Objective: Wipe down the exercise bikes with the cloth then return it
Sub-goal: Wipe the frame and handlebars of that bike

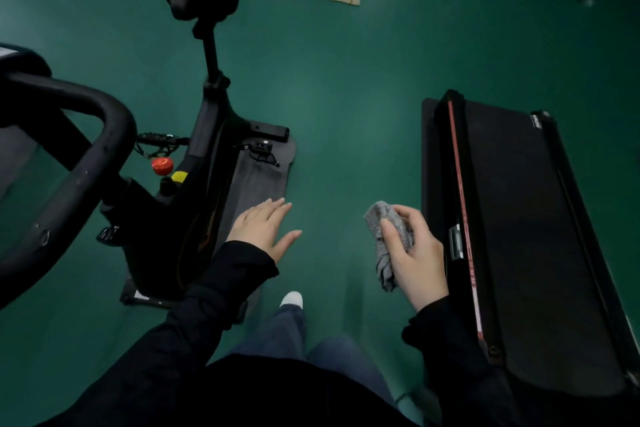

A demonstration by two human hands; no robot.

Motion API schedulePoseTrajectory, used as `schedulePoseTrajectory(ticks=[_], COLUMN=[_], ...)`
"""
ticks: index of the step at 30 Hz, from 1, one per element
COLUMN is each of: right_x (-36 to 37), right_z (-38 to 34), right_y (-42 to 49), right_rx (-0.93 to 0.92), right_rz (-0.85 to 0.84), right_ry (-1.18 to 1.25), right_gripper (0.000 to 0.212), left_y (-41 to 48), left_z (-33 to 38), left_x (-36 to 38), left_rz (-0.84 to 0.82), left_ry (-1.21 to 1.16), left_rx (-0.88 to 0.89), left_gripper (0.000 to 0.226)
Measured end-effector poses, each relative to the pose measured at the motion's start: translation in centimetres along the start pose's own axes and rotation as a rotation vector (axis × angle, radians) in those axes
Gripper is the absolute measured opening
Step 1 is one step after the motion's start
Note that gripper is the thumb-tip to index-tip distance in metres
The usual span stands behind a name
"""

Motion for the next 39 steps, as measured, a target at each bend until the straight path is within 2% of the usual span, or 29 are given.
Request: schedulePoseTrajectory(ticks=[8, 14, 19, 27, 33, 39], right_x=[0.4, 2.3, 3.8, 3.7, 9.1, 16.6], right_z=[-0.9, -2.4, -4.1, -4.9, -7.7, -13.4], right_y=[9.0, 16.9, 23.3, 32.9, 34.0, 30.6], right_rx=[-0.064, -0.181, -0.318, -0.419, -0.501, -0.719], right_rz=[-0.099, -0.275, -0.511, -0.648, -0.848, -1.056], right_ry=[-0.009, -0.02, -0.03, -0.039, -0.043, -0.061], right_gripper=[0.012, 0.013, 0.013, 0.011, 0.011, 0.016], left_y=[3.9, 6.3, 8.8, 11.3, 8.9, 6.2], left_z=[-1.7, -2.9, -2.5, 0.9, -0.2, -3.8], left_x=[-2.3, -3.6, -5.1, -5.0, -4.0, -2.6], left_rz=[0.017, 0.077, 0.18, 0.265, 0.351, 0.376], left_ry=[-0.036, -0.113, -0.194, -0.266, -0.356, -0.46], left_rx=[-0.154, -0.353, -0.572, -0.772, -0.966, -1.153], left_gripper=[0.061, 0.061, 0.061, 0.061, 0.061, 0.061])
Point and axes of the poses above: each hand's wrist, its own y-axis towards the middle knuckle, its own x-axis out of the palm, z = x × y, the point moved 5 cm from there along y, towards the middle knuckle, and after that the axes turned 4 degrees about -z, right-handed, at the moved point
